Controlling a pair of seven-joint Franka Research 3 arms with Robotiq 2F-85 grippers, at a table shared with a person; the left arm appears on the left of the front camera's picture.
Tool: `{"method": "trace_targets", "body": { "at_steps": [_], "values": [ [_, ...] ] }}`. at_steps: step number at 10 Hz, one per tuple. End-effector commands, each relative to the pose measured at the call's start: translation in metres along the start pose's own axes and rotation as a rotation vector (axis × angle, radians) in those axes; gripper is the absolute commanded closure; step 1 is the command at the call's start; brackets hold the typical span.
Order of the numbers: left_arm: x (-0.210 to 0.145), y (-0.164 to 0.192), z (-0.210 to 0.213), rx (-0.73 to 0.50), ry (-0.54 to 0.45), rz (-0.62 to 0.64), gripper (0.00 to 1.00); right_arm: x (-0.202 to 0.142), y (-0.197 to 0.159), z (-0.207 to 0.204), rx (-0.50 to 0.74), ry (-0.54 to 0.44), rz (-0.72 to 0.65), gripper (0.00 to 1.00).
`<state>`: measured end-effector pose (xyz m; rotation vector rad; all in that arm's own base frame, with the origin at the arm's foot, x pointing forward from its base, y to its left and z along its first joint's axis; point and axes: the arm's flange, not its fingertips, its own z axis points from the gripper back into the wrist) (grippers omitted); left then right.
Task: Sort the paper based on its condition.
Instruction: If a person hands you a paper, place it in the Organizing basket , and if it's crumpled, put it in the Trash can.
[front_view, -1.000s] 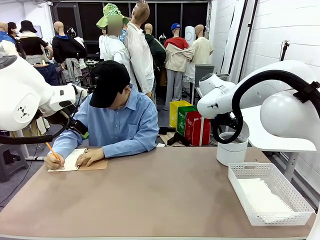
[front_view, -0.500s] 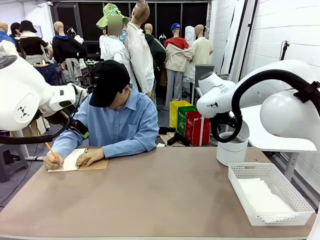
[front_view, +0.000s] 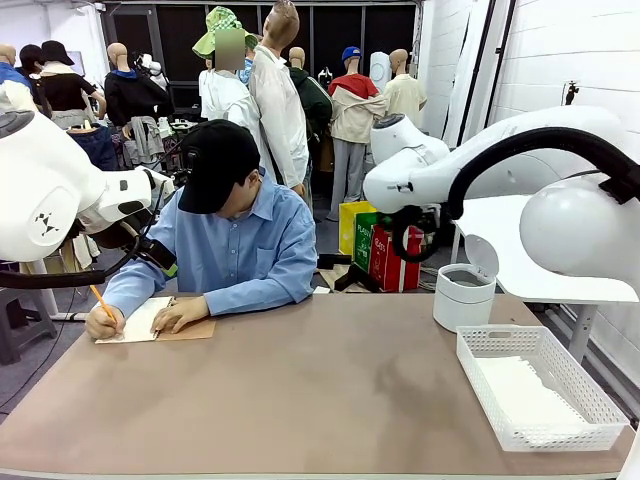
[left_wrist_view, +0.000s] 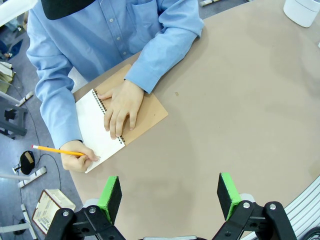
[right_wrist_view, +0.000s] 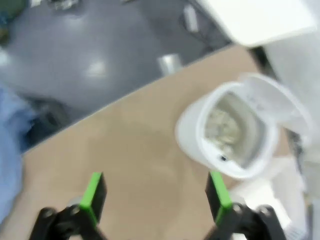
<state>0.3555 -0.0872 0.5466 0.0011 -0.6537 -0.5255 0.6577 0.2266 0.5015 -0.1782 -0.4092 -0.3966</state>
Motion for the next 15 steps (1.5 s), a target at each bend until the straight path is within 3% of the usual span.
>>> {"method": "trace_targets", "body": {
  "at_steps": [1, 3, 8, 12, 15],
  "values": [
    [0.0, 0.001, 0.0, -0.001, -0.001, 0.003, 0.0, -0.015, 0.003, 0.009, 0.142, 0.102, 0.205, 0.0],
    [0.0, 0.001, 0.0, -0.001, -0.001, 0.003, 0.0, -0.055, 0.009, 0.029, 0.224, 0.128, 0.394, 0.0],
    [0.0, 0.001, 0.0, -0.001, -0.001, 0.003, 0.0, -0.124, -0.033, 0.068, 0.351, 0.111, 0.733, 0.0],
    [0.0, 0.001, 0.0, -0.001, -0.001, 0.003, 0.0, -0.138, -0.073, 0.092, 0.532, 0.068, 0.815, 0.0],
    [0.0, 0.001, 0.0, -0.001, -0.001, 0.003, 0.0, -0.133, -0.084, 0.106, 0.614, 0.028, 0.843, 0.0]
  ]
}}
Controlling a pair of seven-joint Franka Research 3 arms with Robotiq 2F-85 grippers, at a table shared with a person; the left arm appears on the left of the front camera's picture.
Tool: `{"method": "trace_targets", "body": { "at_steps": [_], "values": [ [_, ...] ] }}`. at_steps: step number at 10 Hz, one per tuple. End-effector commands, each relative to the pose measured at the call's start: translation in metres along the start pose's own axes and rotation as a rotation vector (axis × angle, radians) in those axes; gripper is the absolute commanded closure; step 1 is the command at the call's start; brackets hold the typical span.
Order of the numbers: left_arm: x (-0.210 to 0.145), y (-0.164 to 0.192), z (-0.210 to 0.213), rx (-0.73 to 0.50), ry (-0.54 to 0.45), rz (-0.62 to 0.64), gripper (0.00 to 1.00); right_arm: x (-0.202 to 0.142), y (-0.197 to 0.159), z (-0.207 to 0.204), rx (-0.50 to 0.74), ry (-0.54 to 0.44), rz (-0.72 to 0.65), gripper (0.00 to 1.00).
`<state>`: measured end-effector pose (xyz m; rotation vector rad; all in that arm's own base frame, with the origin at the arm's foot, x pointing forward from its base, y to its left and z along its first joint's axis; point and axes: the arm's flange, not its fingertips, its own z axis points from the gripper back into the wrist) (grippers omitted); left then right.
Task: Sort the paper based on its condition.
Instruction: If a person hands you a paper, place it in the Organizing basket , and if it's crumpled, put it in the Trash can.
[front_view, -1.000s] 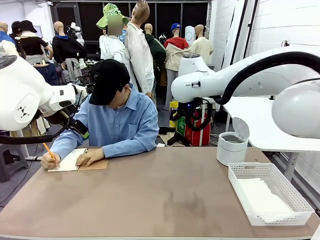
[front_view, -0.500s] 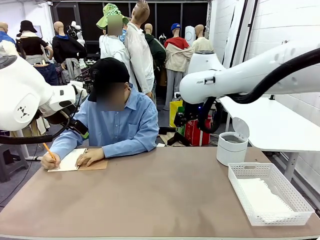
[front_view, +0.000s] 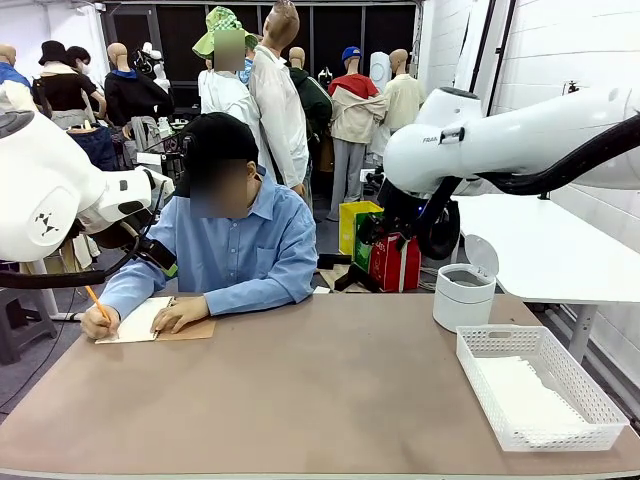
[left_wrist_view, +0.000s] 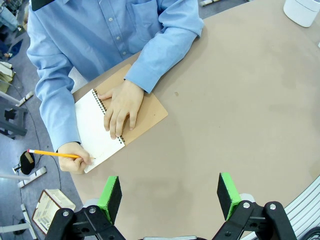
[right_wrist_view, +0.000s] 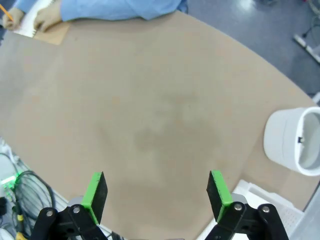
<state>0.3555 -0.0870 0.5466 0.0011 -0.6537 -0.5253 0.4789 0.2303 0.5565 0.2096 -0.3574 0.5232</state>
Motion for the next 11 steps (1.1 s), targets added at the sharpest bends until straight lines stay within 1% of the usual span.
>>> {"method": "trace_targets", "body": {
  "at_steps": [1, 3, 5, 8, 10, 11],
  "values": [
    [0.0, 0.001, 0.0, -0.001, -0.001, 0.003, 0.0, -0.013, -0.008, 0.002, 0.064, -0.04, 0.054, 0.0],
    [0.0, 0.001, 0.0, -0.001, -0.001, 0.003, 0.0, -0.02, -0.01, 0.01, 0.066, -0.095, 0.059, 0.0],
    [0.0, 0.001, 0.0, -0.001, -0.001, 0.003, 0.0, -0.024, -0.006, 0.016, 0.054, -0.119, 0.074, 0.0],
    [0.0, 0.001, 0.0, -0.001, -0.001, 0.003, 0.0, -0.047, 0.004, 0.02, 0.043, -0.168, 0.108, 0.0],
    [0.0, 0.001, 0.0, -0.001, -0.001, 0.003, 0.0, -0.041, 0.002, 0.017, 0.045, -0.152, 0.117, 0.0],
    [0.0, 0.001, 0.0, -0.001, -0.001, 0.003, 0.0, -0.036, 0.007, 0.026, 0.01, -0.132, 0.086, 0.0]
  ]
}}
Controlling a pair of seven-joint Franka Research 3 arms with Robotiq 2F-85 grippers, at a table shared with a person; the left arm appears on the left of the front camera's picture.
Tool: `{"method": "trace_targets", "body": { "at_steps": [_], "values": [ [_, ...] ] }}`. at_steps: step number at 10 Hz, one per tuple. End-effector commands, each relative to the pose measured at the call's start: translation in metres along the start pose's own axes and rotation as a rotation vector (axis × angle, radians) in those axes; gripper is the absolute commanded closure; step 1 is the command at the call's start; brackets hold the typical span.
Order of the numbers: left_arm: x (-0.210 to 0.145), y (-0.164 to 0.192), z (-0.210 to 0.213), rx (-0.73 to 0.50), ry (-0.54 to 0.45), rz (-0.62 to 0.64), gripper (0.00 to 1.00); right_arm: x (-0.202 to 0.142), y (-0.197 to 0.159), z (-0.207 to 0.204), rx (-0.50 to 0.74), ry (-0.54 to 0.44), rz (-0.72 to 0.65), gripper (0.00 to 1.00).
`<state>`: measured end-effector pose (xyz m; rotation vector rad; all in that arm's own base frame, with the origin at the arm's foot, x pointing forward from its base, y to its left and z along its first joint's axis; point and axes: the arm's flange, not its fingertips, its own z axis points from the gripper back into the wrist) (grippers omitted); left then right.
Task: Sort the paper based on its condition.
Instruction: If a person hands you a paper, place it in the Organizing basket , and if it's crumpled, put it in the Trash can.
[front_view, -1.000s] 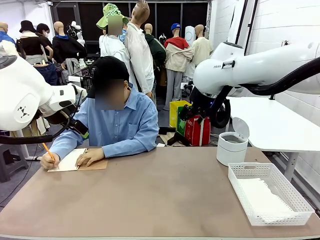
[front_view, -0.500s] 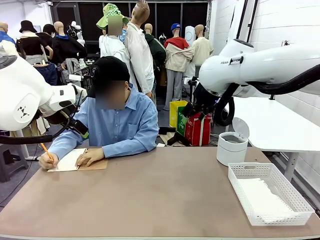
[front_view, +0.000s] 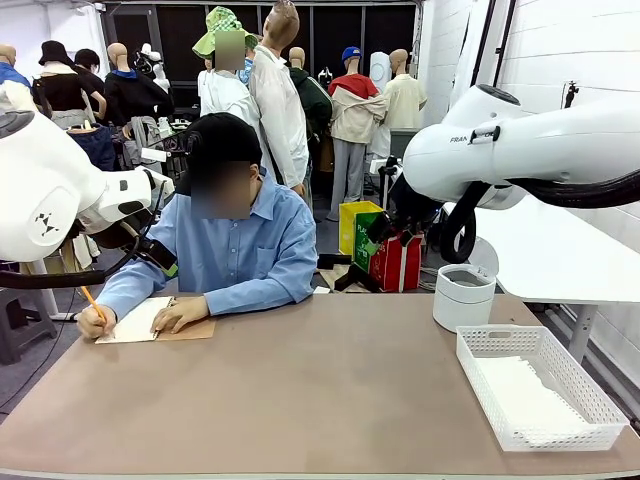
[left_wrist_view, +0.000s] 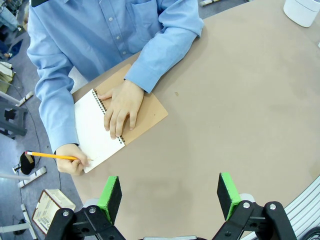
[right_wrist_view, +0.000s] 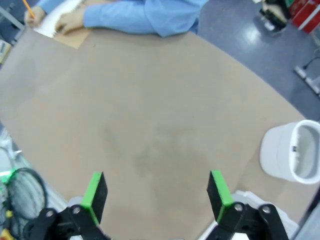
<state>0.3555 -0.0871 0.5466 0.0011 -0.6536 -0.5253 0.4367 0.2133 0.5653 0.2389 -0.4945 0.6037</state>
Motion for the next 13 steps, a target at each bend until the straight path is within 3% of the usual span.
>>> {"method": "trace_targets", "body": {
  "at_steps": [1, 13],
  "values": [
    [-0.0001, 0.0013, 0.0004, -0.001, -0.001, 0.003, 0.0, 0.0021, -0.0015, 0.0013, -0.001, -0.001, -0.006, 0.0],
    [-0.0001, 0.0013, 0.0004, -0.001, -0.001, 0.003, 0.0, 0.0021, -0.0015, 0.0013, -0.001, -0.001, -0.006, 0.0]
  ]
}}
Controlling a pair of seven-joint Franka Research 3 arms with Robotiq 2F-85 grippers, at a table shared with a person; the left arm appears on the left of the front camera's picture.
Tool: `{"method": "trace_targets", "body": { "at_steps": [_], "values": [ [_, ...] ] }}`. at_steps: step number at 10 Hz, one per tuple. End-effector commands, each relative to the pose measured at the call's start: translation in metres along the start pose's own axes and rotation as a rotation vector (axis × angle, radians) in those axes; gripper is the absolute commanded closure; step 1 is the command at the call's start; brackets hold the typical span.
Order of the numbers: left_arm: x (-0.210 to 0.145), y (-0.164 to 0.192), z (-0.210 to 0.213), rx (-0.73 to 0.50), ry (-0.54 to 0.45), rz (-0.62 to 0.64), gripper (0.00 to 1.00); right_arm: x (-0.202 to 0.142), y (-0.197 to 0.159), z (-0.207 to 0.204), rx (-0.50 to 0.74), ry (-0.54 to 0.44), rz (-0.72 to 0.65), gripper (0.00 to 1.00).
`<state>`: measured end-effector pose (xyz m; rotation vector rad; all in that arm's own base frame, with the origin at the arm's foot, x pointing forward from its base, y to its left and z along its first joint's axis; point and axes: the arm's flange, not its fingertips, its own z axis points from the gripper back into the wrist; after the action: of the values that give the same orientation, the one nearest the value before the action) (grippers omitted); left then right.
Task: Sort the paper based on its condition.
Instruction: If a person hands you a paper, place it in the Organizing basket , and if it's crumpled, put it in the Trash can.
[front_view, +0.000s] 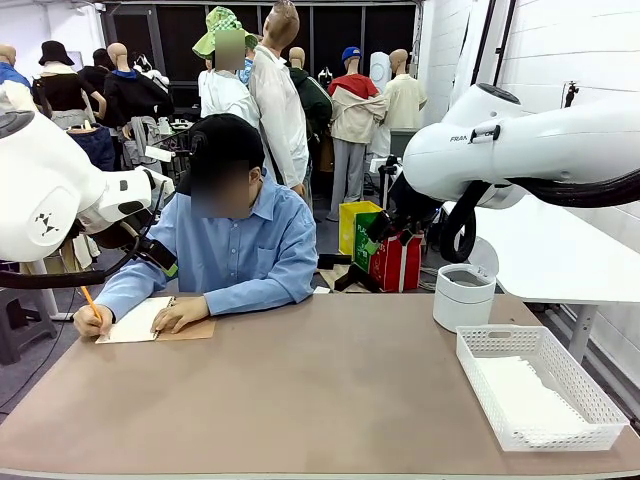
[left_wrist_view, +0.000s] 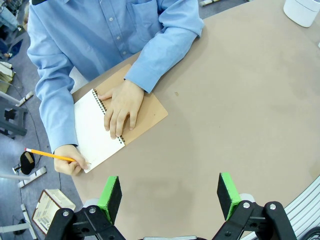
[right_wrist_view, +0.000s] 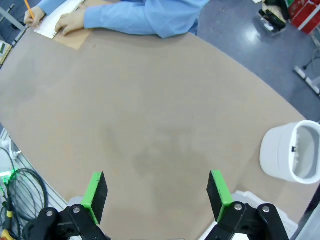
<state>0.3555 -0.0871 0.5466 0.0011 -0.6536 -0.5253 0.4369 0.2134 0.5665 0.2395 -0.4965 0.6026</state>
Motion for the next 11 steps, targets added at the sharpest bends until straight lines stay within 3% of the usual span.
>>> {"method": "trace_targets", "body": {
  "at_steps": [1, 11],
  "values": [
    [-0.0001, 0.0013, 0.0004, -0.001, -0.001, 0.003, 0.0, 0.0013, -0.0015, 0.0004, 0.0, 0.001, -0.005, 0.0],
    [-0.0001, 0.0013, 0.0004, -0.001, -0.001, 0.003, 0.0, 0.0013, -0.0015, 0.0004, 0.0, 0.001, -0.005, 0.0]
  ]
}}
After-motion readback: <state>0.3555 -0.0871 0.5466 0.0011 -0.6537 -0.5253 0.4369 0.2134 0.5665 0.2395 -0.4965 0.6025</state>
